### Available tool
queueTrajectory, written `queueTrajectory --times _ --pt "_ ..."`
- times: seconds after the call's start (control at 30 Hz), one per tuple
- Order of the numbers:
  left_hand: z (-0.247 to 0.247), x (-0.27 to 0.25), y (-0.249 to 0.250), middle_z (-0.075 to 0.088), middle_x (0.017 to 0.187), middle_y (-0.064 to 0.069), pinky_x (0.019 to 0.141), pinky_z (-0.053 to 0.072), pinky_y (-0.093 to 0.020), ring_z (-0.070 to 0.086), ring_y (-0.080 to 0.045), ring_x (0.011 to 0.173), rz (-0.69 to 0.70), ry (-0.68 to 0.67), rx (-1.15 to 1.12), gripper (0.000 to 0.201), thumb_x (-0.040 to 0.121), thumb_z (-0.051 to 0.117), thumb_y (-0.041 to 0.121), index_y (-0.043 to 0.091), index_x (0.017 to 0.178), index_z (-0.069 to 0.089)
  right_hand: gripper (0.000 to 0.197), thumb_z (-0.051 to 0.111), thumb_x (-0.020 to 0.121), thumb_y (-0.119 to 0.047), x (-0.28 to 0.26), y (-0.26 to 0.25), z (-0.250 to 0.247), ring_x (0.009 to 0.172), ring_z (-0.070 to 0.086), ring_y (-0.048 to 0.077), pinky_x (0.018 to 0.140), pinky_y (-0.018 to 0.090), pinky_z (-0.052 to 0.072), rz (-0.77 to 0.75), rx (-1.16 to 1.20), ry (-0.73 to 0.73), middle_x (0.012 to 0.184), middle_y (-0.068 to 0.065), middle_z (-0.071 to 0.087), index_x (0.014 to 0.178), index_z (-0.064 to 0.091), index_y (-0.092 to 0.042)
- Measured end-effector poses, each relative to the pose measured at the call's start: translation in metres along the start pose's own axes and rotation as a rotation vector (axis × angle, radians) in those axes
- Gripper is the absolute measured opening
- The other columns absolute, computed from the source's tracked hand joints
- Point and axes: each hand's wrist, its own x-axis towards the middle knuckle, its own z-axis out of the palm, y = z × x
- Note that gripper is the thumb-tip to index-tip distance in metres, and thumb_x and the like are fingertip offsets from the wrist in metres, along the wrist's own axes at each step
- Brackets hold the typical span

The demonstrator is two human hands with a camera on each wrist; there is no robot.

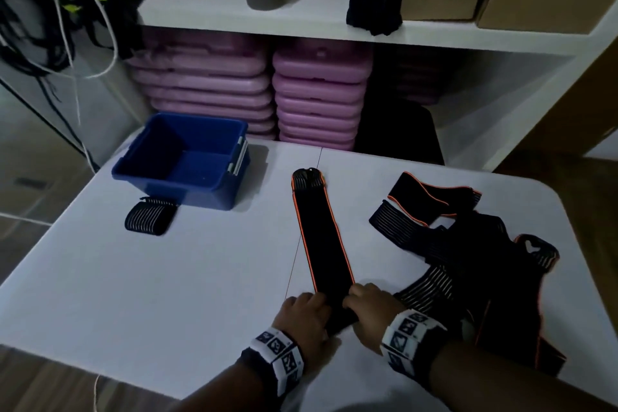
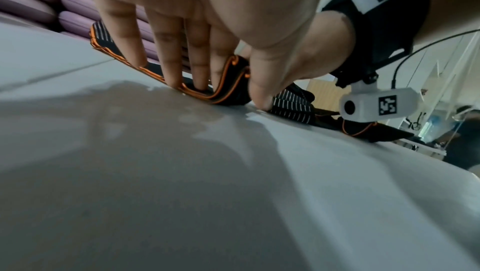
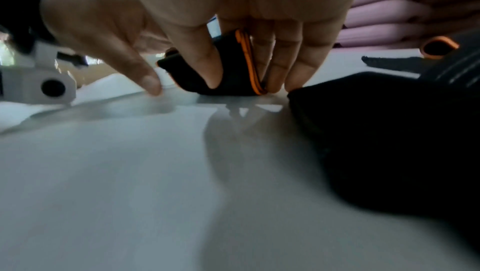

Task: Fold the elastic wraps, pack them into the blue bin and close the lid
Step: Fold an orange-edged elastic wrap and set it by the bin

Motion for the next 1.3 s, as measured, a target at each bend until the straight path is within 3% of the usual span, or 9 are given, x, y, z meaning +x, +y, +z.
queueTrajectory --times 0.1,0.23,0.43,0.63,0.77,0.83,0.93,1.07,1.3 --pt "0.004 -0.004 -0.003 0.053 0.112 0.003 0.088 0.038 -0.033 0.049 -0.023 0.107 0.0 0.045 -0.042 0.041 0.086 0.037 0.047 0.026 0.115 0.057 0.026 0.048 0.094 -0.022 -0.008 -0.002 0.005 0.112 0.05 0.024 0.091 0.032 0.042 -0.016 0.127 -0.002 0.119 0.003 0.055 0.116 0.06 -0.017" --pt "0.006 -0.007 -0.008 0.05 0.12 0.001 0.092 0.034 -0.032 0.044 -0.023 0.112 -0.029 -0.037 -0.13 0.042 0.087 0.041 0.045 0.026 0.122 0.055 0.021 0.056 0.092 -0.026 -0.015 -0.005 0.009 0.096 0.06 0.015 0.082 0.027 0.048 0.084 0.359 0.02 0.106 -0.004 0.063 0.113 0.058 -0.026" --pt "-0.007 0.0 -0.008 0.063 0.109 0.002 0.096 0.04 -0.036 0.058 -0.023 0.104 -0.167 -0.034 -0.337 0.033 0.089 0.052 0.037 0.029 0.12 0.045 0.032 0.061 0.092 -0.031 -0.006 -0.004 0.011 0.07 0.047 0.006 0.061 0.02 0.035 0.216 0.451 0.074 0.083 -0.013 0.043 0.116 0.042 -0.023" --pt "0.0 0.013 -0.01 0.052 0.112 0.003 0.091 0.044 -0.037 0.053 -0.02 0.102 -0.187 0.074 -0.291 0.03 0.086 0.059 0.036 0.028 0.113 0.048 0.03 0.063 0.089 -0.027 -0.002 -0.005 0.015 0.103 0.05 0.019 0.087 0.028 0.043 0.18 0.367 0.203 0.112 0.0 0.048 0.113 0.048 -0.018" --pt "0.014 0.017 -0.008 0.053 0.102 -0.006 0.074 0.047 -0.035 0.055 -0.028 0.094 0.019 0.123 -0.243 0.016 0.088 0.053 0.011 0.013 0.1 0.065 0.025 0.057 0.094 -0.029 -0.001 -0.001 0.019 0.11 0.049 0.023 0.094 0.033 0.043 0.055 0.229 0.203 0.12 0.003 0.046 0.115 0.056 -0.016" --pt "0.018 0.014 -0.004 0.055 0.102 -0.008 0.072 0.047 -0.036 0.056 -0.027 0.093 0.05 0.116 -0.233 0.027 0.091 0.043 0.017 0.011 0.104 0.065 0.03 0.053 0.095 -0.033 -0.003 -0.001 0.018 0.116 0.046 0.024 0.098 0.035 0.041 0.039 0.162 0.174 0.126 0.003 0.045 0.119 0.056 -0.015" --pt "0.018 0.008 0.001 0.053 0.111 -0.003 0.079 0.047 -0.034 0.052 -0.024 0.099 0.031 0.112 -0.189 0.041 0.086 0.036 0.035 0.014 0.112 0.06 0.043 0.057 0.092 -0.039 -0.005 -0.001 0.013 0.123 0.043 0.027 0.1 0.037 0.039 -0.001 0.013 0.081 0.133 0.005 0.044 0.126 0.051 -0.013" --pt "0.015 0.008 0.002 0.046 0.124 0.003 0.091 0.042 -0.031 0.044 -0.022 0.11 -0.002 0.129 -0.091 0.035 0.09 0.047 0.019 0.02 0.125 0.047 0.039 0.063 0.088 -0.027 -0.001 -0.003 0.008 0.118 0.044 0.029 0.092 0.037 0.04 -0.048 -0.113 0.082 0.126 0.007 0.048 0.121 0.049 -0.01" --pt "-0.002 0.015 -0.007 0.059 0.116 0.004 0.091 0.042 -0.029 0.051 -0.019 0.109 -0.037 0.125 -0.177 0.038 0.084 0.045 0.033 0.023 0.119 0.057 0.037 0.047 0.09 -0.039 -0.002 0.011 0.009 0.119 0.044 0.022 0.099 0.038 0.041 -0.06 0.026 0.167 0.124 -0.004 0.055 0.118 0.061 -0.019"
